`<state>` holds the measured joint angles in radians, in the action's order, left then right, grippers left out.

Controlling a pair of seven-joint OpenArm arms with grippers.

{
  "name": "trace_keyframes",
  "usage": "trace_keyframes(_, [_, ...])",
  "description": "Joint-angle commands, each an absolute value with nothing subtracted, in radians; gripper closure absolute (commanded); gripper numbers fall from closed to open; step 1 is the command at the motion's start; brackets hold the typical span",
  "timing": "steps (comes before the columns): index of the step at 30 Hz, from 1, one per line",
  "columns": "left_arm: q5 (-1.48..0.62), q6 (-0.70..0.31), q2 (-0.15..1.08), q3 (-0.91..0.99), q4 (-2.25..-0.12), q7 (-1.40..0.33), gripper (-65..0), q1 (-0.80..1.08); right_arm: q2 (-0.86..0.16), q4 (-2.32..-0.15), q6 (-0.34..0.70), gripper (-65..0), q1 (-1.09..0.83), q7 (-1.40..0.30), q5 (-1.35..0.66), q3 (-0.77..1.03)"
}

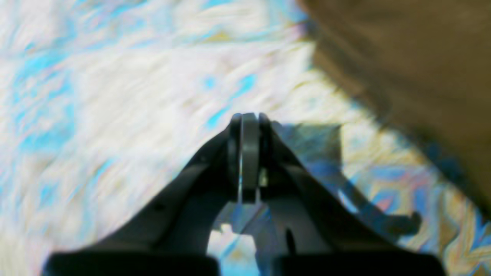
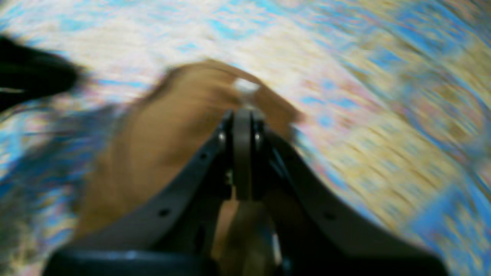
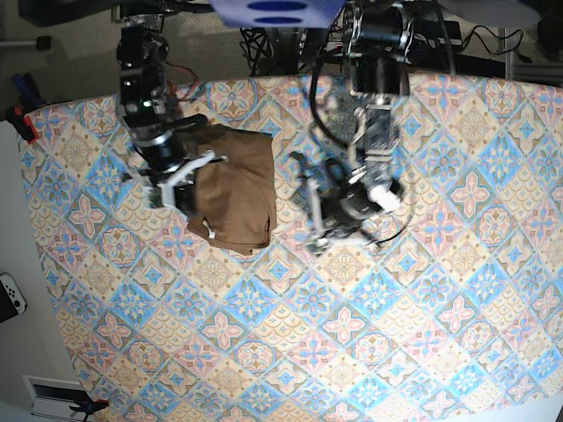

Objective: Layout the t-shirt on the table in an organized manner, then fold the t-shirt properly

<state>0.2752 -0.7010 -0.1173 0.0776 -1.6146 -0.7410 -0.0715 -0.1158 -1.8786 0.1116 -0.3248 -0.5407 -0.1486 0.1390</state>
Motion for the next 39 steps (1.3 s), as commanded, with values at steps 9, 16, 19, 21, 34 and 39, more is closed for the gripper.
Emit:
trace_keyframes(9, [0.263,-0.698,-0.042,0.136,-1.966,-0.727,0.0,0.243,-0.116,-1.933,0.116,0.0,-0.433,-0.513,-0.156,0.243])
trace_keyframes(16, [0.259,-0.698,-0.045,0.252,-2.086,-0.708,0.0,0.412,-0.033,-1.931,0.116,0.0,-0.535,-0.340,-0.156,0.321])
trace_keyframes(19, [0.216,-0.698,-0.045,0.285,-2.091,-0.602,0.0,0.492,-0.022,-1.931,0.116,0.0,-0.605,-0.278,-0.156,0.334])
trace_keyframes(21, [0.191,-0.698,-0.045,0.311,-2.091,-0.536,0.0,0.549,-0.016,-1.931,0.116,0.0,-0.656,-0.242,-0.156,0.332])
trace_keyframes(34, [0.054,-0.698,-0.038,0.418,-2.081,-0.283,0.0,0.888,0.053,-1.920,0.116,0.0,-0.891,0.071,-0.157,0.338])
trace_keyframes(39, [0.059,-0.698,-0.038,0.420,-2.032,-0.282,0.0,0.917,0.099,-1.902,0.116,0.0,-0.987,0.145,-0.157,0.338])
